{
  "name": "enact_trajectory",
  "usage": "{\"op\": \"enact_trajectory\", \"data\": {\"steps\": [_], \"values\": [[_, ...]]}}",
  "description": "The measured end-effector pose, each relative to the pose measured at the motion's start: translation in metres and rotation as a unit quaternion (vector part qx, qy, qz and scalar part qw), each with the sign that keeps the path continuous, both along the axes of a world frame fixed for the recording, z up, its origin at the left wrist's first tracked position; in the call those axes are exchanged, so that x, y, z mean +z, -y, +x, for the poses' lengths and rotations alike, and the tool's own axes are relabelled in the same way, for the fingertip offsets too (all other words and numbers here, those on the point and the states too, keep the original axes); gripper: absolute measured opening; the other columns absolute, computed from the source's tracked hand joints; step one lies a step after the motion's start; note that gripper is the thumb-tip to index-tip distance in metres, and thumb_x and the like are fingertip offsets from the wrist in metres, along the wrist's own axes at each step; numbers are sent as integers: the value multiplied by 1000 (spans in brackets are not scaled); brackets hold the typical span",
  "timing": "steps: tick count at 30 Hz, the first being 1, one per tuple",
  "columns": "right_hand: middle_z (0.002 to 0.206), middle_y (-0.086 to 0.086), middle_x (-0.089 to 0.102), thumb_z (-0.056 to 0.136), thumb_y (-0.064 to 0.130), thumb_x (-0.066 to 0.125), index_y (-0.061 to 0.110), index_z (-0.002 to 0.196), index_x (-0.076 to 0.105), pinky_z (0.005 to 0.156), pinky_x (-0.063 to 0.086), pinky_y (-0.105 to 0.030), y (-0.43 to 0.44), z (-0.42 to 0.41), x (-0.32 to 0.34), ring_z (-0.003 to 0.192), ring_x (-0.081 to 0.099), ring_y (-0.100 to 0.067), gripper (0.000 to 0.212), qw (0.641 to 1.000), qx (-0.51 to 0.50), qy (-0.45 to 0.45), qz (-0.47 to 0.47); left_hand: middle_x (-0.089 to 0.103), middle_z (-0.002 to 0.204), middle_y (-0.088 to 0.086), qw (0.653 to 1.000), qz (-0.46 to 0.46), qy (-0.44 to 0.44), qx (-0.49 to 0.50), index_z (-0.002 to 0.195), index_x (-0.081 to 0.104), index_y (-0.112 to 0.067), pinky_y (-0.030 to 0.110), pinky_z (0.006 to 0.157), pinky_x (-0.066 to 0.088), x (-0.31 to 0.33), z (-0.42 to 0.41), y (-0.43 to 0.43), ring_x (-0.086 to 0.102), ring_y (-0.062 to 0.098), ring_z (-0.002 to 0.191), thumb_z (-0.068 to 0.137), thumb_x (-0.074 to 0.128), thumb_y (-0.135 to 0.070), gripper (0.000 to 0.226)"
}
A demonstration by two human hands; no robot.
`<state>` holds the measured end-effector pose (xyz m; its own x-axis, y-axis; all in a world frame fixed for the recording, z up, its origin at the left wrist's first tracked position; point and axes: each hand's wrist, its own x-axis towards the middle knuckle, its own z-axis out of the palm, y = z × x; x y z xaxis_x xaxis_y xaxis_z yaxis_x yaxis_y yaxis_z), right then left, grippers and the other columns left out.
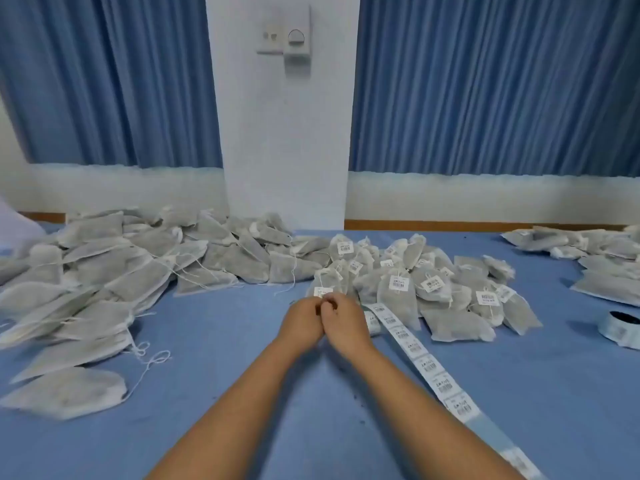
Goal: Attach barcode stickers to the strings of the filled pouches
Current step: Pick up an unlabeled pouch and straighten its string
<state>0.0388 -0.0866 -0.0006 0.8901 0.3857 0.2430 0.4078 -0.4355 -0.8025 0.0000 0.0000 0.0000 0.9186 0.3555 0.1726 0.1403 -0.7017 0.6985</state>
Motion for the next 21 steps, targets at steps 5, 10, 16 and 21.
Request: {"op": "enact_trajectory", "data": {"steps": [5, 10, 16, 21], "values": [[132, -22, 47, 94, 13, 48, 2, 128, 55, 100, 34, -31, -14, 24, -24, 122, 47, -34, 37, 997, -29, 1, -75, 71, 112, 5, 991, -66, 35, 111, 112, 71, -9, 22, 86, 41, -34, 7, -17, 63, 21, 107, 92, 58, -13, 25], [130, -20, 53, 95, 15, 45, 9, 137, 51, 102, 35, -37, -19, 36, -55, 123, 46, -36, 43, 986, -26, 52, -153, 69, 119, 7, 985, -86, 60, 135, 119, 66, -7, 15, 83, 36, -62, 9, -22, 62, 21, 110, 92, 57, -9, 28], [121, -16, 59, 94, 9, 45, -2, 114, 62, 97, 29, -27, -19, 26, -57, 118, 47, -33, 28, 992, -16, 99, -79, 54, 141, 4, 963, -191, 98, 166, 140, 48, -8, 17, 91, 33, -56, 9, -35, 54, 17, 124, 98, 59, -30, 49], [123, -5, 60, 93, 4, 52, 9, 128, 64, 91, 21, -1, -3, -10, -52, 116, 47, -20, 37, 986, 81, 146, -4, 69, 98, -19, 937, -298, 132, 122, 103, 69, -25, 14, 74, 43, -46, 2, -47, 63, 2, 88, 89, 68, -46, 25]]}}
